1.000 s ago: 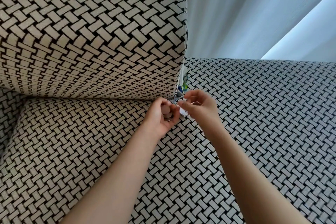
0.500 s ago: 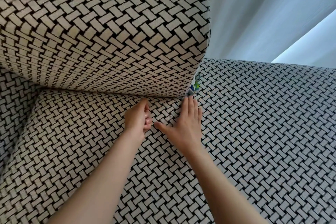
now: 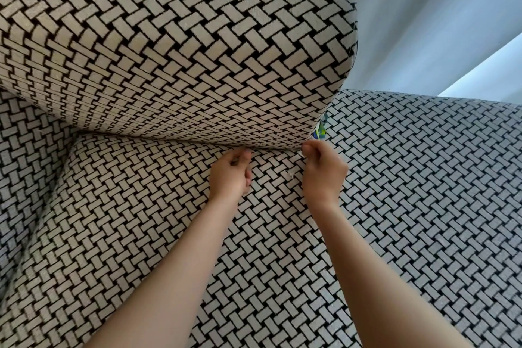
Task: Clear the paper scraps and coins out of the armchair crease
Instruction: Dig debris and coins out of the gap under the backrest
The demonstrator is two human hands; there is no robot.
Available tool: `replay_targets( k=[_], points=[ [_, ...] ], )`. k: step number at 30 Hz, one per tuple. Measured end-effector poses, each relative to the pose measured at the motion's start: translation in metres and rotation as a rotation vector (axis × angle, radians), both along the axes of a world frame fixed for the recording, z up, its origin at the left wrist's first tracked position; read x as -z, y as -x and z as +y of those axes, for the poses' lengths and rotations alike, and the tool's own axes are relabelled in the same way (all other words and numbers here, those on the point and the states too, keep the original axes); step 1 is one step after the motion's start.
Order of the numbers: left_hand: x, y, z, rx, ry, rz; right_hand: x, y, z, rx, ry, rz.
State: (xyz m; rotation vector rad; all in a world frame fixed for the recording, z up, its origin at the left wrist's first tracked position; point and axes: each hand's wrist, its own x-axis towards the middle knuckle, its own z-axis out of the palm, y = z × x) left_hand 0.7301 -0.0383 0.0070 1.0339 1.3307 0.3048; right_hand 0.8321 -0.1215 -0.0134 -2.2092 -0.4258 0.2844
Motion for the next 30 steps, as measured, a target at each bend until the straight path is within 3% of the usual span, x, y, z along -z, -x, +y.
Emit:
replay_targets(
  k=[4,8,11,15,19,22,25,28,30],
  points=[
    [0.007,-0.011,0.005,0.342,-0.308,0.395,-0.008,-0.005,-0.003,-0.033,-0.011,0.088],
    [0.008,-0.022,0.003,0.446,-0.502,0.467,-0.009,-0.025,-0.010,-0.120,-0.009,0.116],
    [0.011,-0.030,-0.005,0.679,-0.721,0.496,-0.011,-0.026,-0.017,-0.289,0.051,0.105],
    [0.013,-0.042,-0.007,0.784,-0.744,0.472,-0.012,-0.010,-0.023,-0.301,-0.024,0.182],
    [0.009,-0.029,-0.011,0.744,-0.493,0.185,-0.019,-0.002,-0.026,-0.237,-0.033,0.059],
    [0.000,-0.021,-0.022,0.369,-0.061,-0.046,-0.029,0.016,-0.024,-0.103,-0.128,0.077],
    [-0.019,-0.002,-0.023,-0.045,0.408,-0.436,-0.042,0.050,-0.013,-0.014,-0.290,0.426],
    [-0.036,0.021,-0.027,-0.179,0.503,-0.609,-0.053,0.071,0.000,0.130,-0.626,0.962],
    [-0.046,0.047,-0.028,-0.287,0.473,-0.656,-0.060,0.093,0.007,0.154,-0.769,1.196]
  ],
)
